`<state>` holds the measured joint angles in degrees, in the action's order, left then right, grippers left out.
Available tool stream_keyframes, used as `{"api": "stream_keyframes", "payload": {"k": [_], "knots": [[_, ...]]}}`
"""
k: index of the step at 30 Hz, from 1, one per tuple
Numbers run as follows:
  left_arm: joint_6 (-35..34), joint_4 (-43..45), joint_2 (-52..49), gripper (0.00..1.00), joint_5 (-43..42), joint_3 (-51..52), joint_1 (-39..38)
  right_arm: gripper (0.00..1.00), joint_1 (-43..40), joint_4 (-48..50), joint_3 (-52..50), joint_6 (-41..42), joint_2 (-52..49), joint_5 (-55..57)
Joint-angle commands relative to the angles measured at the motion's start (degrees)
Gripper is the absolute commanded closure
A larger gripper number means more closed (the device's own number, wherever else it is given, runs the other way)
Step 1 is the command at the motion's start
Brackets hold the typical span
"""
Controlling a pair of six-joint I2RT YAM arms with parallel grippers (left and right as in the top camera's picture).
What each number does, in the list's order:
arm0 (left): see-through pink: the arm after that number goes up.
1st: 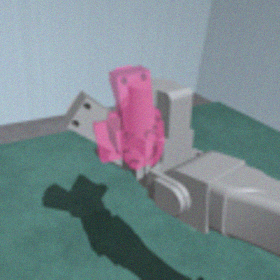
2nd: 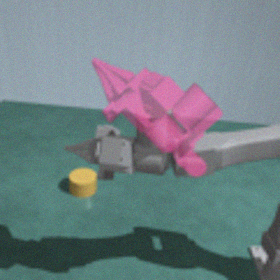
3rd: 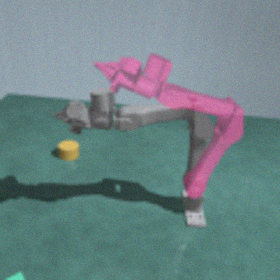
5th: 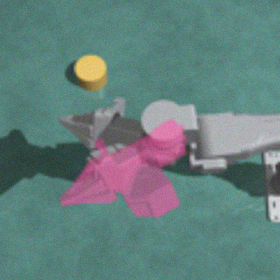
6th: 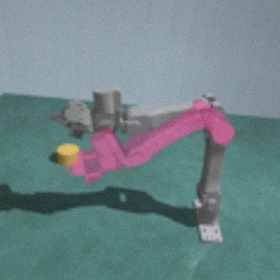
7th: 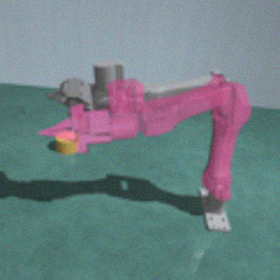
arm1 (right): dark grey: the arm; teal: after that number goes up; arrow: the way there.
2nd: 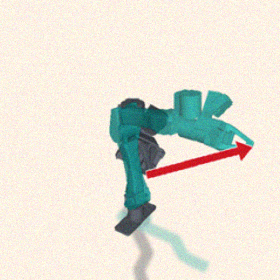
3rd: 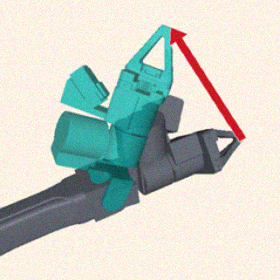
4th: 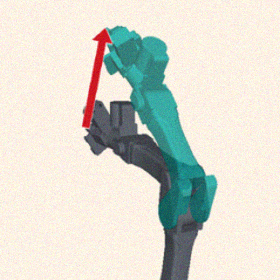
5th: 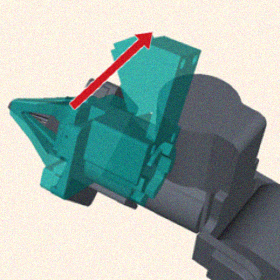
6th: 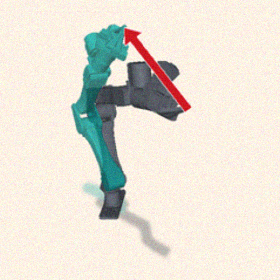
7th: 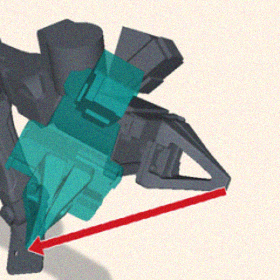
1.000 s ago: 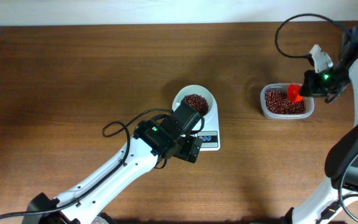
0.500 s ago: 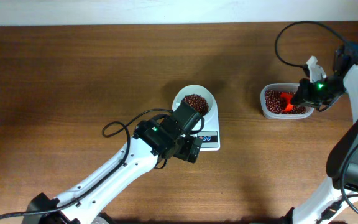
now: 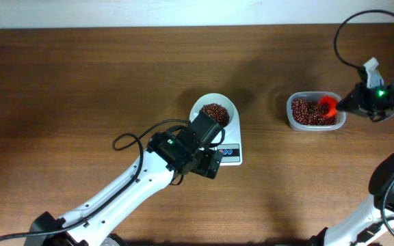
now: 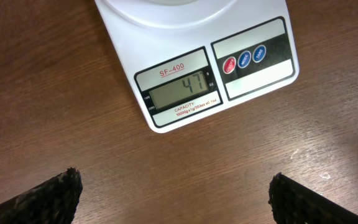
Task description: Scoop item into bowl and weigh 50g on scale
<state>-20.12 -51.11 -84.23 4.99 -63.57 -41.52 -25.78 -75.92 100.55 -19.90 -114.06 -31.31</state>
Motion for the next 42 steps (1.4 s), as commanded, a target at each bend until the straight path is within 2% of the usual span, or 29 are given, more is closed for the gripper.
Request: {"api": "stream_keyframes", "payload": {"k": [1, 3, 6, 13, 20, 22, 28, 32, 36, 42], "knots": [[0.87, 0.07, -0.11, 0.01, 0.85, 0.59, -0.07, 0.95, 1.70, -1.27, 2.01, -1.75, 0.24, 2.10], [0.87, 0.07, -0.11, 0.01, 0.85, 0.59, -0.07, 0.95, 2.89, -1.25, 2.03, -1.68, 0.24, 5.11], [0.87, 0.07, -0.11, 0.01, 0.85, 0.59, -0.07, 0.95, 5.05, -1.03, 2.34, 3.72, 0.24, 12.87], [0.87, 0.07, -0.11, 0.01, 0.85, 0.59, -0.07, 0.96, 8.59, -0.17, 4.09, 8.20, 0.24, 19.96], [0.87, 0.07, -0.11, 0.01, 0.85, 0.59, -0.07, 0.96, 9.38, 0.90, 5.22, 10.97, 0.24, 19.80], [0.87, 0.07, -0.11, 0.01, 0.85, 0.59, -0.07, 0.96, 10.86, 0.96, 5.22, 12.96, 0.24, 24.55], [0.87, 0.07, -0.11, 0.01, 0.85, 0.59, -0.07, 0.96, 11.89, 1.75, 5.22, 14.19, 0.24, 25.07], [0.87, 0.07, -0.11, 0.01, 0.85, 0.61, -0.07, 0.96, 11.34, 1.57, 5.66, 12.26, 0.24, 20.24], [0.87, 0.07, -0.11, 0.01, 0.85, 0.59, -0.07, 0.96, 6.78, -2.36, 8.26, 4.61, 0.24, 5.97], [0.87, 0.07, -0.11, 0.01, 0.85, 0.61, -0.07, 0.96, -3.41, -9.03, 8.26, -7.28, 0.24, -21.18]]}}
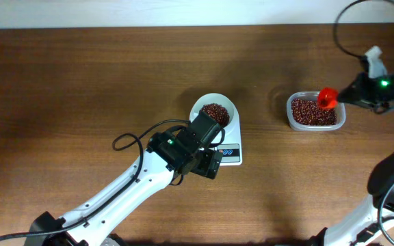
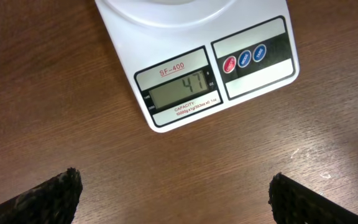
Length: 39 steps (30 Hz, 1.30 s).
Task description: Scoop item into bowl and weigh 50g on scale
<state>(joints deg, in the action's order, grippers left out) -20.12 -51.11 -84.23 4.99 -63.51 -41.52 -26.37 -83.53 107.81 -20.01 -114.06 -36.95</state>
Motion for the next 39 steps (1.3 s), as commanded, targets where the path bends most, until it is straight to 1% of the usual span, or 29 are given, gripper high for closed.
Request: {"api": "stream_keyframes", "payload": {"k": [1, 3, 5, 8, 9, 11, 14, 17, 19, 23, 25, 27, 31, 34, 39], "knots": [[0.87, 0.07, -0.11, 0.01, 0.85, 0.52, -0.07, 0.96, -3.52, -1.97, 1.01, -8.17, 0.24, -17.59], [0.87, 0.07, -0.11, 0.01, 0.85, 0.52, -0.07, 0.96, -4.46, -4.70, 1.01, -14.78, 0.24, -22.95], [0.87, 0.07, -0.11, 0.01, 0.85, 0.52, -0.07, 0.96, -3.91, -7.21, 1.01, -20.57, 0.24, -23.15], [0.87, 0.07, -0.11, 0.01, 0.85, 0.52, -0.07, 0.96, -2.36, -11.39, 1.01, -29.86, 0.24, -27.12], [0.87, 0.07, -0.11, 0.01, 0.85, 0.52, -0.07, 0.96, -1.18, -11.82, 1.01, -30.80, 0.24, -27.89], [0.87, 0.07, -0.11, 0.01, 0.85, 0.52, -0.07, 0.96, 2.16, -11.45, 1.01, -30.77, 0.22, -28.00], [0.87, 0.07, -0.11, 0.01, 0.85, 0.52, -0.07, 0.96, 9.33, -8.52, 1.01, -30.77, 0.22, -27.63], [0.87, 0.07, -0.11, 0.01, 0.85, 0.52, -0.07, 0.96, 18.73, -2.86, 1.01, -30.75, 0.22, -27.04], [0.87, 0.07, -0.11, 0.01, 0.85, 0.52, -0.07, 0.96, 22.97, -0.37, 1.01, -30.73, 0.22, -25.33], [0.87, 0.07, -0.11, 0.01, 0.85, 0.52, -0.07, 0.96, 33.11, 4.39, 1.01, -29.38, 0.22, -12.35], [0.87, 0.07, -0.11, 0.01, 0.85, 0.52, -0.07, 0.96, 36.85, 8.37, 1.03, -23.87, 0.24, -6.64], [0.87, 0.07, -0.11, 0.01, 0.85, 0.52, -0.07, 0.96, 39.36, 11.39, 1.03, -21.05, 0.24, -2.34], [0.87, 0.07, -0.11, 0.01, 0.85, 0.52, -0.07, 0.96, 42.97, 14.16, 1.38, -21.05, 0.24, 5.95], [0.87, 0.07, -0.11, 0.01, 0.85, 0.52, -0.07, 0.96, 44.28, 13.79, 3.41, -21.07, 0.24, 11.26], [0.87, 0.07, -0.11, 0.01, 0.85, 0.55, -0.07, 0.96, 45.68, 9.51, 9.86, -21.73, 1.05, 14.16]]}}
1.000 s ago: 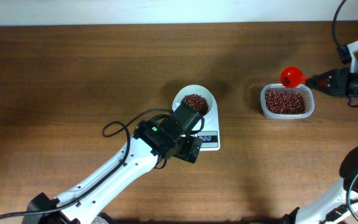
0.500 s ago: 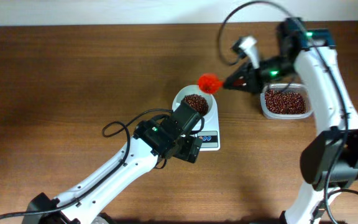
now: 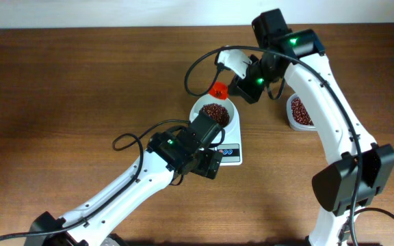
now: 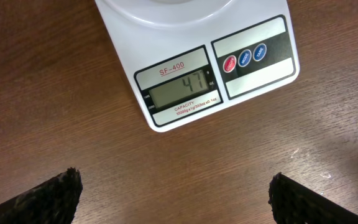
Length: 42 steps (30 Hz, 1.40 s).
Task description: Scoop item into bowl and weigh 50g on scale
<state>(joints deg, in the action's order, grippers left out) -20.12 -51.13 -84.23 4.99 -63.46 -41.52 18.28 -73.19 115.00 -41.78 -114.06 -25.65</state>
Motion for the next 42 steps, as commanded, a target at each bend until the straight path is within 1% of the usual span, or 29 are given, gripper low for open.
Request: {"api": "stream_keyframes", "payload": {"k": [1, 4, 6, 9, 15, 29, 31, 33, 35, 40, 42], "knots": [[0.87, 0.09, -0.11, 0.01, 0.85, 0.48, -0.07, 0.96, 1.62, -0.96, 2.82, 0.04, 1.70, 5.66], [0.87, 0.09, -0.11, 0.01, 0.85, 0.48, -0.07, 0.96, 2.60, -1.05, 2.82, 0.00, 2.51, 7.10], [0.87, 0.09, -0.11, 0.01, 0.85, 0.48, -0.07, 0.96, 3.76, -1.99, 2.82, -2.82, 2.60, 8.04], [0.87, 0.09, -0.11, 0.01, 0.85, 0.48, -0.07, 0.96, 5.01, -1.73, 2.82, -2.80, 2.60, 12.76], [0.87, 0.09, -0.11, 0.01, 0.85, 0.48, -0.07, 0.96, 5.57, -1.14, 2.82, -2.99, 2.60, 15.67], [0.87, 0.09, -0.11, 0.01, 0.85, 0.48, -0.07, 0.96, 5.62, 0.63, 2.82, -2.51, 2.60, 14.69], [0.87, 0.09, -0.11, 0.01, 0.85, 0.48, -0.07, 0.96, 4.66, 2.34, 2.82, 0.61, 2.58, 13.05], [0.87, 0.09, -0.11, 0.01, 0.85, 0.48, -0.07, 0.96, 3.28, 2.54, 2.82, 1.90, 2.58, 7.54], [0.87, 0.09, -0.11, 0.01, 0.85, 0.48, -0.07, 0.96, 1.31, 2.75, 2.80, 5.51, 2.47, 3.45], [0.87, 0.09, -0.11, 0.01, 0.85, 0.48, -0.07, 0.96, -6.86, 2.69, 2.75, 20.41, 1.79, -8.11], [0.87, 0.09, -0.11, 0.01, 0.85, 0.48, -0.07, 0.96, -10.21, 2.27, 2.75, 23.96, 1.25, -13.66]]}}
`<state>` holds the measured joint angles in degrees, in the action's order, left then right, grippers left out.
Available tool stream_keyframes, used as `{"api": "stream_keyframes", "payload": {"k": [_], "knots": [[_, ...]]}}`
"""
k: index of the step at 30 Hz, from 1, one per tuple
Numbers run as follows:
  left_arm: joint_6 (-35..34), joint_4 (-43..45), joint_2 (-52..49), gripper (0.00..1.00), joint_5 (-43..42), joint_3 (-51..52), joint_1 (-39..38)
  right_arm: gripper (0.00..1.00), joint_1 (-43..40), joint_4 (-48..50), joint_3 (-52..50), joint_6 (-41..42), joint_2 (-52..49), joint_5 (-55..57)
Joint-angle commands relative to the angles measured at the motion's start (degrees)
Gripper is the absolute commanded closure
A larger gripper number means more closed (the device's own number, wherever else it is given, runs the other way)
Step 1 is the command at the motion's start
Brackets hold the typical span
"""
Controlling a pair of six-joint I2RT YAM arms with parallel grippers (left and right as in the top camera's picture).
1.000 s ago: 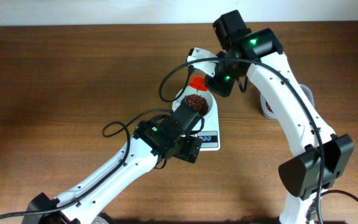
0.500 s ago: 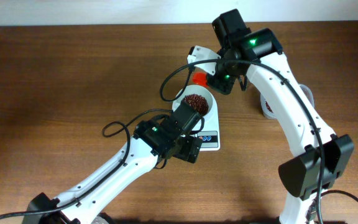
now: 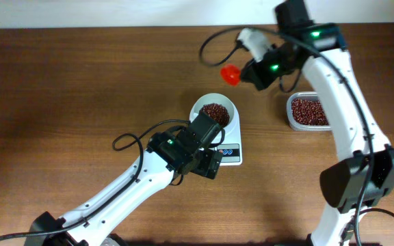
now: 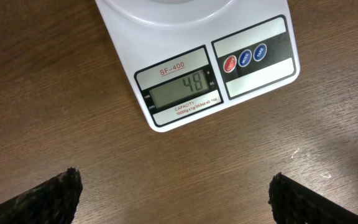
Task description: Scoop item into bowl and weigh 50g on scale
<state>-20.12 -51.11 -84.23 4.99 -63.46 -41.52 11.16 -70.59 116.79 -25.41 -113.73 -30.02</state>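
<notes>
The white scale carries a white bowl filled with red beans. In the left wrist view the scale's display reads 48. Beyond the bowl's far right rim, over the table, hangs a red scoop, and my right gripper is shut on it. My left gripper hovers at the scale's front edge, open and empty, with its black fingers spread wide over bare wood.
A clear tub of red beans sits to the right of the scale, partly under the right arm. The left arm's black cable loops left of the scale. The table's back edge meets a white wall.
The red scoop moved from over the bowl's far rim to a spot up and to the right, off the bowl. The scale reading rose from 47 to 48. The left gripper stayed put.
The scoop was down in the bean tub while the scale read 47. Then it was lifted at the tub's far edge, then held over the bowl. Now it is off the bowl and the display reads 48.
</notes>
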Motion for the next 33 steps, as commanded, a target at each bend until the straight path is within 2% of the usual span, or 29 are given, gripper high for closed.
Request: {"api": "stream_keyframes", "payload": {"k": [1, 10, 16, 20, 25, 27, 30, 33], "knots": [[0.87, 0.07, -0.11, 0.01, 0.85, 0.48, -0.07, 0.96, -4.63, -0.59, 0.90, 8.44, 0.61, -11.54], [0.87, 0.07, -0.11, 0.01, 0.85, 0.48, -0.07, 0.96, -17.92, -1.88, 0.74, 9.90, -0.02, -13.25], [0.87, 0.07, -0.11, 0.01, 0.85, 0.48, -0.07, 0.96, -25.49, -6.23, 0.74, 9.84, -0.02, -12.87], [0.87, 0.11, -0.11, 0.01, 0.85, 0.50, -0.07, 0.96, -26.64, -6.84, 0.74, 9.84, -0.02, -12.83], [0.26, 8.07, -0.09, 0.01, 2.38, -0.39, 1.01, 0.96, -26.58, -7.23, 0.74, 9.86, -0.02, -10.67], [0.26, 8.31, -0.09, 0.01, 2.34, -3.69, 6.82, 0.96, -26.62, -7.23, 0.74, 9.86, -0.02, -10.21], [0.74, 8.96, -0.09, 0.01, 2.29, -10.19, 21.59, 0.96, -26.62, -6.82, 0.74, 9.88, -0.02, -7.58], [3.34, 14.58, -0.09, 0.01, 0.98, -13.99, 36.85, 0.96, -26.62, -6.36, 0.76, 12.11, -0.02, -2.49]]}}
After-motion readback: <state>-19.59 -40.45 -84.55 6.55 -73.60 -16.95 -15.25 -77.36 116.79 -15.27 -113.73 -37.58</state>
